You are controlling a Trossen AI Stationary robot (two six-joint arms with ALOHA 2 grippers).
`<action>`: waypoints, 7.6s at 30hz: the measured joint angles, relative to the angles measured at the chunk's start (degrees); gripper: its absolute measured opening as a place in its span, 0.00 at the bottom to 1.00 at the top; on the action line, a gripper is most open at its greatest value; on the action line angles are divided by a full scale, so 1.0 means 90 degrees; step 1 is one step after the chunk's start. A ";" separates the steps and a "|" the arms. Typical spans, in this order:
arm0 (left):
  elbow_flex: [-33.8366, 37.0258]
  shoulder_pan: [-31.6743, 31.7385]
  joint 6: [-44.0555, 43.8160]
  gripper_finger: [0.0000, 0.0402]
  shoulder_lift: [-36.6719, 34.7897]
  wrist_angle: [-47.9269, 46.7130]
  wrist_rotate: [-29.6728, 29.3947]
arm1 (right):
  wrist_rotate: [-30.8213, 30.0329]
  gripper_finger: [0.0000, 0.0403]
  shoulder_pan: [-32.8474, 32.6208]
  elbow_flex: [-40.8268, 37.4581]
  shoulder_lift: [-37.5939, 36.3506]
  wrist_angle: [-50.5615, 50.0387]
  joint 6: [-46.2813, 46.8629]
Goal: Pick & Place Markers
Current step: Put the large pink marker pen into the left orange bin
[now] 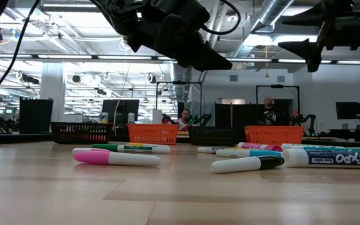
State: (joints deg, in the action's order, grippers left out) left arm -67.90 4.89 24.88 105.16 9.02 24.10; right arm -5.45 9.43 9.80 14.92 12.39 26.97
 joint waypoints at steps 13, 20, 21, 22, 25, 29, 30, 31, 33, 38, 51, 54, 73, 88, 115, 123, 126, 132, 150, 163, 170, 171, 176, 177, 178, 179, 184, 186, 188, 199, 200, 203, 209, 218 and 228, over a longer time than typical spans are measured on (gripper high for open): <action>-0.0151 -0.0026 -0.0034 0.23 0.0367 -0.0008 0.0000 | -0.0129 0.63 -0.0004 0.0000 0.0000 0.0280 -0.0052; -0.0940 -0.0208 0.0006 0.23 0.1127 -0.0626 0.0159 | -0.0243 0.63 -0.0008 -0.0001 0.0049 0.0348 -0.0049; -0.1055 -0.0226 0.0044 0.23 0.1171 -0.0883 0.0160 | -0.0243 0.63 -0.0004 -0.0001 0.0049 0.0347 -0.0049; -0.1144 -0.0260 0.0165 0.23 0.1219 -0.1112 0.0178 | -0.0246 0.63 -0.0004 -0.0002 0.0049 0.0358 -0.0049; -0.1247 -0.0363 0.0684 0.23 0.1260 -0.1470 0.0163 | -0.0242 0.63 -0.0020 -0.0002 0.0044 0.0403 -0.0049; -0.1331 -0.0477 0.0957 0.24 0.1256 -0.1557 0.0171 | -0.0243 0.63 -0.0048 -0.0002 0.0046 0.0397 -0.0047; -0.1331 -0.0488 0.1024 0.24 0.1256 -0.1566 0.0173 | -0.0238 0.63 -0.0048 -0.0001 0.0047 0.0397 -0.0048; -0.1331 -0.0501 0.1051 0.26 0.1256 -0.1576 0.0166 | -0.0241 0.63 -0.0046 -0.0001 0.0049 0.0398 -0.0049; -0.1331 -0.0500 0.1075 0.31 0.1256 -0.1570 0.0111 | -0.0243 0.63 -0.0046 -0.0002 0.0049 0.0419 -0.0049; -0.1328 -0.0482 0.1690 0.45 0.1253 -0.1465 -0.0199 | -0.0243 0.63 -0.0038 -0.0002 0.0049 0.0446 -0.0052; -0.1341 -0.0459 0.2232 0.46 0.1334 -0.1315 -0.0227 | -0.0241 0.63 -0.0038 0.0000 0.0049 0.0868 -0.0334; -0.1497 -0.0459 0.2218 0.46 0.1497 -0.1205 -0.0231 | -0.0262 0.63 -0.0038 0.0000 0.0047 0.0869 -0.0367; -0.2271 -0.0333 0.2205 0.46 0.2171 -0.1955 -0.0350 | -0.0724 0.63 -0.0048 0.0000 -0.0006 0.1463 -0.0547; -0.2268 -0.0293 0.0958 0.46 0.1623 -0.2462 -0.0579 | -0.0678 0.63 -0.0051 0.0000 0.0000 0.1338 -0.0663; 0.1045 0.1091 -0.1591 0.46 -0.2580 -0.1301 -0.0426 | -0.0556 0.63 -0.0003 0.0022 0.0000 0.1586 -0.0050; 0.2614 0.1177 -0.3136 0.46 -0.4029 0.0422 -0.0449 | 0.0113 0.63 -0.0009 0.0395 0.0540 0.1937 -0.0151; 0.2915 0.1175 -0.3307 0.46 -0.4412 0.0564 -0.0548 | 0.0106 0.63 -0.0004 0.0489 0.0919 0.2450 -0.0214; 0.3255 0.1178 -0.3323 0.46 -0.4977 0.0591 -0.0745 | 0.0118 0.63 -0.0077 0.0508 0.1424 0.3119 -0.0209; 0.3271 0.1178 -0.3322 0.46 -0.5726 0.0633 -0.0748 | 0.0235 0.63 -0.0087 0.2297 0.3100 0.0069 -0.0339; 0.3271 0.1175 -0.3322 0.46 -0.5724 0.0625 -0.0750 | 0.0305 0.63 -0.0159 0.4000 0.4700 -0.3060 -0.0170; 0.3271 0.1175 -0.3310 0.46 -0.5724 0.0619 -0.0750 | 0.0676 0.63 -0.0383 0.4243 0.5415 -0.3244 -0.0117; 0.3271 0.1175 -0.3300 0.46 -0.5724 0.0619 -0.0750 | 0.0689 0.63 -0.0414 0.4301 0.5514 -0.3363 -0.0121; 0.3271 0.1177 -0.2987 0.46 -0.5724 0.0555 -0.0708 | 0.0685 0.63 -0.0524 0.4678 0.6084 -0.4453 -0.0384; 0.3271 0.1180 -0.2951 0.46 -0.5724 0.0551 -0.0596 | 0.0685 0.63 -0.0545 0.4752 0.6196 -0.4591 -0.0466; 0.3271 0.1183 -0.2926 0.46 -0.5724 0.0551 -0.0419 | 0.0685 0.63 -0.0550 0.4818 0.6301 -0.4693 -0.0552; 0.3271 0.1182 -0.2881 0.46 -0.5724 0.0551 -0.0235 | 0.0685 0.63 -0.0563 0.4875 0.6391 -0.4780 -0.0664; 0.3271 0.1180 -0.2831 0.46 -0.5724 0.0521 0.0474 | 0.0721 0.63 -0.0687 0.5166 0.6812 -0.5030 -0.1647; 0.3271 0.1180 -0.2849 0.46 -0.5724 0.0478 0.0615 | 0.0728 0.63 -0.0718 0.5359 0.6951 -0.5253 -0.2154; 0.3271 0.1178 -0.2872 0.46 -0.5727 0.0385 0.0739 | 0.0731 0.63 -0.0716 0.5546 0.7091 -0.5633 -0.2627; 0.3271 0.1221 -0.2987 0.46 -0.5851 0.0086 0.1202 | 0.0683 0.63 -0.0774 0.6188 0.7434 -0.6735 -0.4123; 0.3271 0.1249 -0.2987 0.46 -0.5923 0.0051 0.1329 | 0.0669 0.63 -0.0798 0.6188 0.7436 -0.6736 -0.4343; 0.3271 0.1268 -0.3093 0.46 -0.6252 0.0066 0.1427 | 0.0567 0.63 -0.0855 0.6188 0.7436 -0.6759 -0.5063; 0.3269 0.1235 -0.3155 0.46 -0.6905 0.0008 0.1440 | 0.0587 0.63 -0.0867 0.6188 0.7436 -0.6755 -0.6632; 0.3269 0.1217 -0.3155 0.46 -0.6966 -0.0007 0.1426 | 0.0561 0.63 -0.0864 0.6188 0.7436 -0.6546 -0.8269; 0.3269 0.1217 -0.3155 0.46 -0.6931 -0.0002 0.1424 | 0.0612 0.63 -0.0781 0.6174 0.7436 -0.6516 -0.9372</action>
State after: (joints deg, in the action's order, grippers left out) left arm -38.48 15.84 -3.51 42.78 8.99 36.91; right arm 0.05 2.39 65.37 81.84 -46.25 -57.38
